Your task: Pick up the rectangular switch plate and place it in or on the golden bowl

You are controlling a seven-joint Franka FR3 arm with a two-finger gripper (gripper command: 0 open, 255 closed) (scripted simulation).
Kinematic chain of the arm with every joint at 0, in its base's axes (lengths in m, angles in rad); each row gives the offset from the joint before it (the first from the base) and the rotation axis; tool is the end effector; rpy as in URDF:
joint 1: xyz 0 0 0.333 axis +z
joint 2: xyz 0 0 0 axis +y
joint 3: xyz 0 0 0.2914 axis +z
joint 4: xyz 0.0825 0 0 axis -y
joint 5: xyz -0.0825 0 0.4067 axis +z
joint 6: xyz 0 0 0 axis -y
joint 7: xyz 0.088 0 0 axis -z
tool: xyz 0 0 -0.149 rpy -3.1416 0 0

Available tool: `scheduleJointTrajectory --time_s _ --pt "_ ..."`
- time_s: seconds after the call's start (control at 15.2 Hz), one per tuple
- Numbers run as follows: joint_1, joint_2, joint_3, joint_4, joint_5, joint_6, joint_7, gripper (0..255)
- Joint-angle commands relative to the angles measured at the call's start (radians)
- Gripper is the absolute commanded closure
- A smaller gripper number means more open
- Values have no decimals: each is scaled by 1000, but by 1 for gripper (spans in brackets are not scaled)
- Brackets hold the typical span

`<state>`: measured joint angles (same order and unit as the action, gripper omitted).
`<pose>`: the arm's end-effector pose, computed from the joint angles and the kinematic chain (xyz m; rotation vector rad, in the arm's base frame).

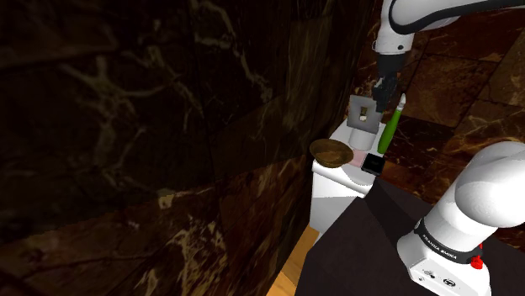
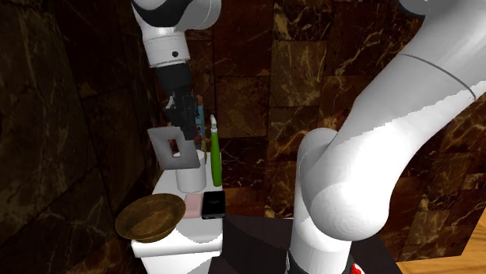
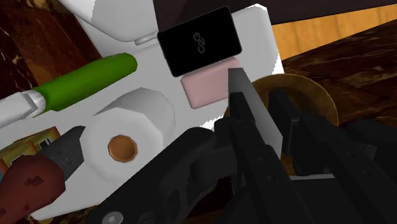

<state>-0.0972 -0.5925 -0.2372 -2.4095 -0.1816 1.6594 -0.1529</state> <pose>0.3577 -0.1495 0.4337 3.1165 -0.1553 -0.2721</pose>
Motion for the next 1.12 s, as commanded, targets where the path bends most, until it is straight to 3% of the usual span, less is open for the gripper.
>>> scheduleJointTrajectory --time_s 0.0,0.2,1.06 --pt "25 34 33 30 33 0 43 255" --pt "59 87 80 87 76 -10 101 255" --pt "56 117 67 -66 68 172 106 255"
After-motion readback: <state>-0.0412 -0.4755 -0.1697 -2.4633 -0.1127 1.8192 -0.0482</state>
